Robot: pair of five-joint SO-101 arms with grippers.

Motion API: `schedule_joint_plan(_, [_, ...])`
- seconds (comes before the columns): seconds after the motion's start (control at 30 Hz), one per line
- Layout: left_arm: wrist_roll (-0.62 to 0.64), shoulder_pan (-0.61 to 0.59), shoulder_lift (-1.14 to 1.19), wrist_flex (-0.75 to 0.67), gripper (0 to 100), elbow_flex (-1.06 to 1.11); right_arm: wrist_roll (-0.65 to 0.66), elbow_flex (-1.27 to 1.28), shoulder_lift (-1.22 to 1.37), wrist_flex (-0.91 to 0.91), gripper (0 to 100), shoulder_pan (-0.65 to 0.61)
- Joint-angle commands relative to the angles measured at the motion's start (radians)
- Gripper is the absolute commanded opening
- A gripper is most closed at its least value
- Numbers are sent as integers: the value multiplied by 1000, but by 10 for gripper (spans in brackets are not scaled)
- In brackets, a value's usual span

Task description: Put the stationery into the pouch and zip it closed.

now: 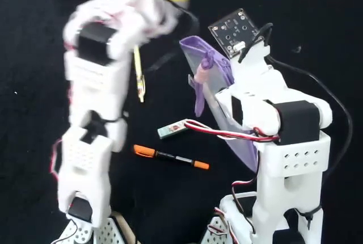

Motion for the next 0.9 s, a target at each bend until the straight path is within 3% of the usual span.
schedule_joint_plan(0.0, [0, -160, -57, 31, 235, -31, -12, -45, -30, -25, 11, -8])
schedule_joint_plan(0.27, [68, -407, -57, 49, 235, 148, -75, -42, -22, -132, 11, -14])
schedule_joint_plan(0.47, [71, -495, -26, 5, 235, 314, -147, -39, -21, -299, 11, -15])
schedule_joint_plan(0.67, [72, -524, 64, 6, 235, 323, -229, 88, -25, -532, 11, -29])
schedule_joint_plan(0.87, [68, -455, 153, -9, 235, 321, -238, 358, -82, -779, 11, -60])
